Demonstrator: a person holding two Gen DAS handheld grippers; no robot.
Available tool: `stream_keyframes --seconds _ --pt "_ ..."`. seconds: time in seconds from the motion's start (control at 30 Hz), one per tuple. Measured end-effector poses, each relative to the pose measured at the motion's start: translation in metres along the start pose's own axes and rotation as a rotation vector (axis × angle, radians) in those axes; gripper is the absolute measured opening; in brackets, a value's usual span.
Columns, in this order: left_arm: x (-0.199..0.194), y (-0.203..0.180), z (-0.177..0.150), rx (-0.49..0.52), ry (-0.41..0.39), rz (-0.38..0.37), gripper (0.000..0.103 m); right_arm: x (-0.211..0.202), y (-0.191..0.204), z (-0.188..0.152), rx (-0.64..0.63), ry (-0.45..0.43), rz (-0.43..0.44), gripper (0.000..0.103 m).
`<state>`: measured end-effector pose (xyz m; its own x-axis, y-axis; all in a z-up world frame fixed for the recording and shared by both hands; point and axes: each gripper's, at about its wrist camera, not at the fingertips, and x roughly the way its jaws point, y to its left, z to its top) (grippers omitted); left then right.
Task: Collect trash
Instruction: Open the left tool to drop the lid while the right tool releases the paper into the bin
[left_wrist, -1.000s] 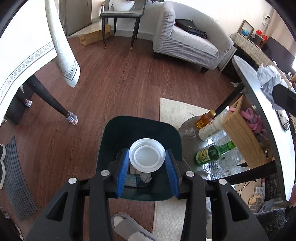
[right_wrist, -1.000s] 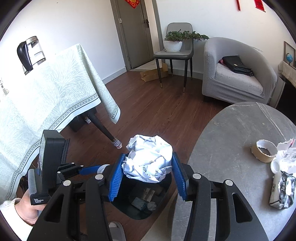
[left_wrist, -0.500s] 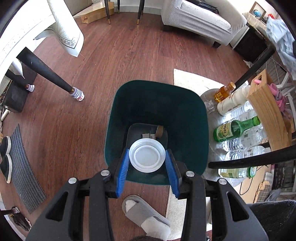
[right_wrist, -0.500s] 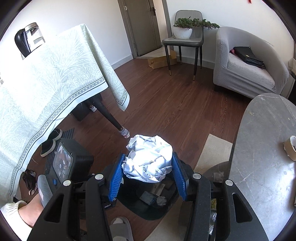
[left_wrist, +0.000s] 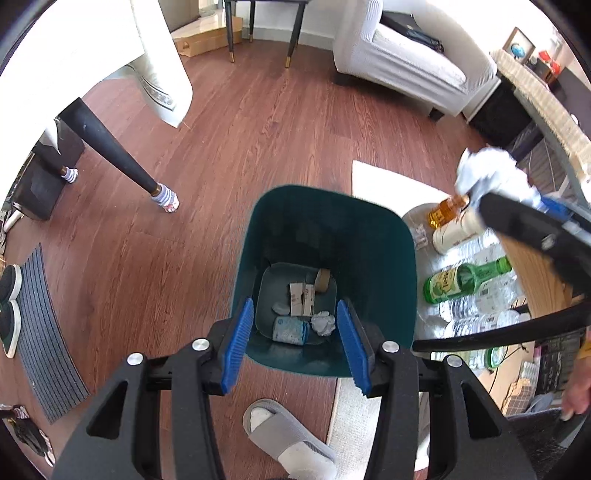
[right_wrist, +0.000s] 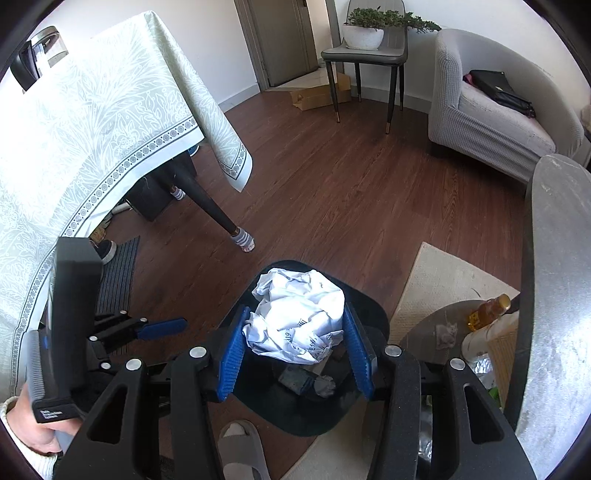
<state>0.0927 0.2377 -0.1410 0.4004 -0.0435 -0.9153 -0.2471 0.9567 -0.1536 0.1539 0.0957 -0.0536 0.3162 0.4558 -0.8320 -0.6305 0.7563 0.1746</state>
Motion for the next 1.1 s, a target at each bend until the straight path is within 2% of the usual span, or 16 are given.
stream_keyframes --seconds 0.17,0.33,0.63,0.87,1.03,1.1 --pt "-0.023 0.006 0.006 -0.031 -0.074 -0.01 0.049 0.026 -0.008 -0.012 0.022 0.073 -0.012 0.051" --pt "-0.044 0.004 0.013 -0.032 -0.142 -0.036 0.04 0.043 -0.008 -0.018 0.018 0.117 -0.014 0.051" --pt "-0.071 -0.011 0.021 0.002 -0.2 -0.058 0.028 0.067 0.002 -0.029 -0.043 0.208 -0.02 0.051" --pt "-0.093 -0.019 0.024 0.004 -0.247 -0.085 0.028 0.084 0.011 -0.042 -0.104 0.3 -0.051 0.053" --pt "-0.102 -0.021 0.026 0.002 -0.27 -0.096 0.028 0.085 0.014 -0.049 -0.151 0.325 -0.085 0.055" --pt "-0.106 -0.022 0.027 -0.003 -0.279 -0.103 0.028 0.087 0.012 -0.052 -0.159 0.341 -0.087 0.059"
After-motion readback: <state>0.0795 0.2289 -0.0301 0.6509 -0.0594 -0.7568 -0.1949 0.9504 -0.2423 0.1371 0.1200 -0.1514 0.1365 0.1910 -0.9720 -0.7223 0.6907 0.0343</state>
